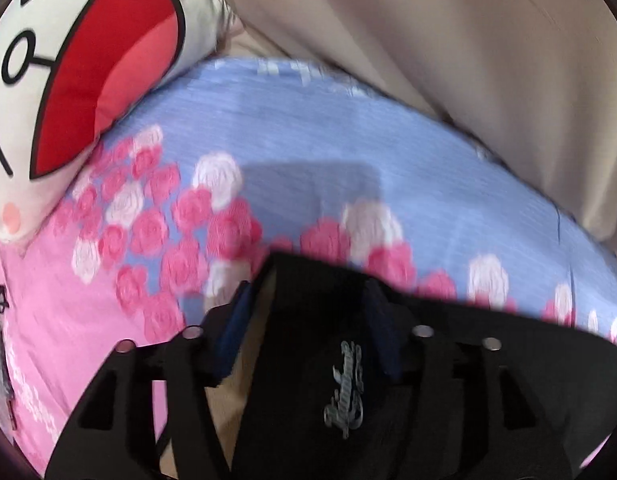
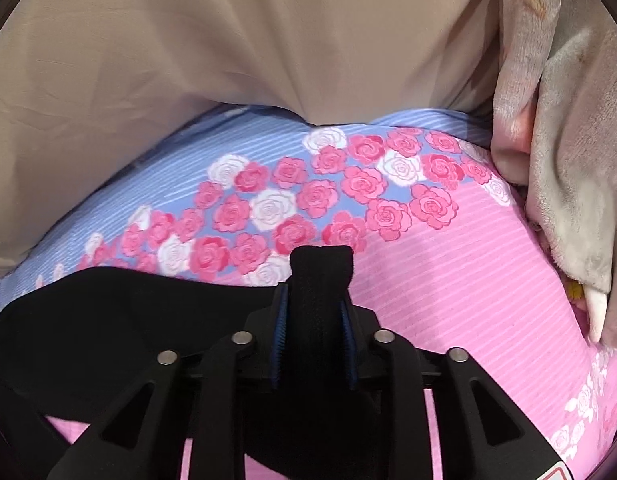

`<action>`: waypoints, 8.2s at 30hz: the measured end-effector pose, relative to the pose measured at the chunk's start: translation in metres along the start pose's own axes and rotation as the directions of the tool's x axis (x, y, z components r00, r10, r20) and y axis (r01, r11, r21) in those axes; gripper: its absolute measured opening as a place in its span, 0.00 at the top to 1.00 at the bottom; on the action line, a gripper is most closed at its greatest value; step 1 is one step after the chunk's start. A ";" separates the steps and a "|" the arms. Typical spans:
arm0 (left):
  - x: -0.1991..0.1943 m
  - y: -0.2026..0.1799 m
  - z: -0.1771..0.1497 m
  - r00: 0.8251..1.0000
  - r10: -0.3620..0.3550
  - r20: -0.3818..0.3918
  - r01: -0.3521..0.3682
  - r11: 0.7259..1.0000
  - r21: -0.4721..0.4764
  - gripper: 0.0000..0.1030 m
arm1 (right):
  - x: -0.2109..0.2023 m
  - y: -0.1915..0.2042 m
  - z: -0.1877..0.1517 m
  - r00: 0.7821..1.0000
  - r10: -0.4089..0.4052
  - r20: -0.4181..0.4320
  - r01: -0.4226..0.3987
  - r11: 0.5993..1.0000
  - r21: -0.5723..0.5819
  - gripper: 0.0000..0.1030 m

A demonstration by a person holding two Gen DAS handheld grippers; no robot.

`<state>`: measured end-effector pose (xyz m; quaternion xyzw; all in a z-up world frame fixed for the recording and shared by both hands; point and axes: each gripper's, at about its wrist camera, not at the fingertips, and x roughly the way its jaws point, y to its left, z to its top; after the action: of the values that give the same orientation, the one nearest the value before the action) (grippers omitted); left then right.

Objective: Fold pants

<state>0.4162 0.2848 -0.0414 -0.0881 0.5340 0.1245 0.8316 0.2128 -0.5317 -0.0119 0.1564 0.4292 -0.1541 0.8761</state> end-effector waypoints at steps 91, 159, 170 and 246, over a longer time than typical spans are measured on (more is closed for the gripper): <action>-0.197 -0.275 -0.417 0.955 -0.107 0.275 -0.078 0.807 0.585 0.15 | -0.163 -0.082 -0.161 0.977 0.050 0.208 -0.035 0.997 -0.075 0.81; -0.212 -0.184 -0.374 0.941 -0.094 0.324 -0.074 0.879 0.471 0.08 | -0.126 0.022 -0.208 0.995 0.017 0.095 -0.015 1.000 -0.015 1.00; -0.221 -0.258 -0.401 0.943 -0.117 0.313 -0.083 0.826 0.558 0.08 | -0.151 -0.103 -0.201 0.983 -0.097 0.156 0.071 0.984 0.165 0.79; -0.213 -0.293 -0.408 0.950 -0.139 0.281 -0.044 0.828 0.559 0.08 | -0.129 -0.097 -0.193 0.997 -0.005 0.074 -0.005 0.991 0.134 0.79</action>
<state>0.0662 -0.1327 -0.0125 0.1659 0.4075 -0.0457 0.8969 -0.0377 -0.5238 -0.0344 0.2091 0.3849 -0.1881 0.8790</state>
